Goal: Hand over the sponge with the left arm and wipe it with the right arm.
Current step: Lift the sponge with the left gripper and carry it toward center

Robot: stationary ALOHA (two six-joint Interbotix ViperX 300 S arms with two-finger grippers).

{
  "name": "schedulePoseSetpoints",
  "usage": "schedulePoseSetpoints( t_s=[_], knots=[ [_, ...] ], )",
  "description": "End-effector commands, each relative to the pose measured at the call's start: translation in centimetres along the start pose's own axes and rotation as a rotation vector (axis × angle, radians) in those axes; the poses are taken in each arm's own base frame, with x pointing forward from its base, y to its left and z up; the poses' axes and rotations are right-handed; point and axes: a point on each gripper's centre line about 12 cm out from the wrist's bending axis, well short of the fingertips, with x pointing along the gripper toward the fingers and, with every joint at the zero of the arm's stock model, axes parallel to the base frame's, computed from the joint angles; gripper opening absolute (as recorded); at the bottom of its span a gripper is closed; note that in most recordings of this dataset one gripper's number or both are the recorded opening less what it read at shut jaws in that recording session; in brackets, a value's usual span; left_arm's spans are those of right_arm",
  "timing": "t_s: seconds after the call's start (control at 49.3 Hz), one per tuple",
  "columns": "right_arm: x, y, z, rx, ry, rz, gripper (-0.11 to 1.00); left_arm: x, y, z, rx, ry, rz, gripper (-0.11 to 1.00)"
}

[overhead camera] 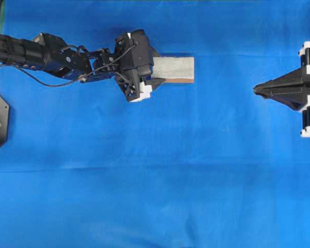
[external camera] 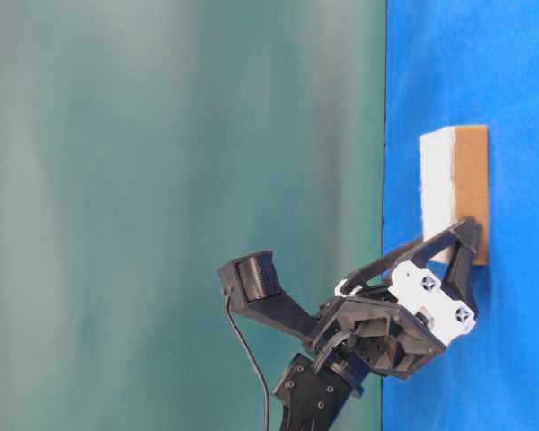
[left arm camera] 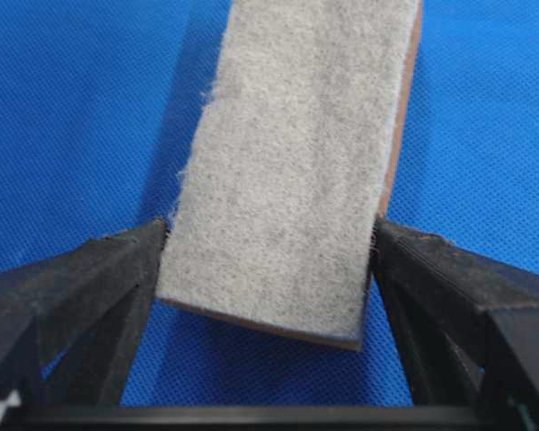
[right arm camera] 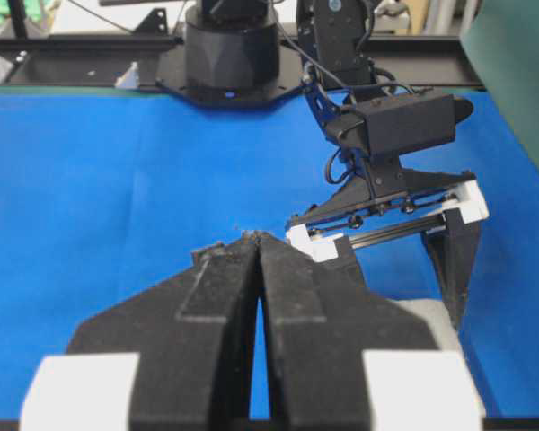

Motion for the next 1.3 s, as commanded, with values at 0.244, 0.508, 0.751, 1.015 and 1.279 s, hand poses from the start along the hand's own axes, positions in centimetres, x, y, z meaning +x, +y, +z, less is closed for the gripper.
schedulePoseSetpoints(
  t_s=[0.244, 0.508, 0.751, 1.015, 1.279],
  knots=[
    [0.2, 0.0, 0.4, 0.003, -0.009, -0.002, 0.01, -0.2, 0.5, 1.4, -0.037, -0.013, 0.007, 0.75],
    [0.4, -0.1, 0.1, 0.003, 0.003, -0.006, 0.01, -1.4, 0.0, 2.9, -0.067, -0.013, -0.011, 0.40],
    [0.8, -0.9, -0.5, 0.014, 0.032, -0.039, 0.01, -4.6, -3.5, 6.4, -0.081, -0.019, -0.098, 0.40],
    [1.3, -1.4, -1.3, 0.019, 0.067, -0.062, 0.01, -8.2, -8.2, 9.0, -0.159, -0.033, -0.217, 0.40],
    [1.7, -1.5, -1.6, 0.032, 0.088, -0.066, 0.02, -9.8, -10.8, 9.4, -0.187, -0.040, -0.282, 0.40]
  ],
)
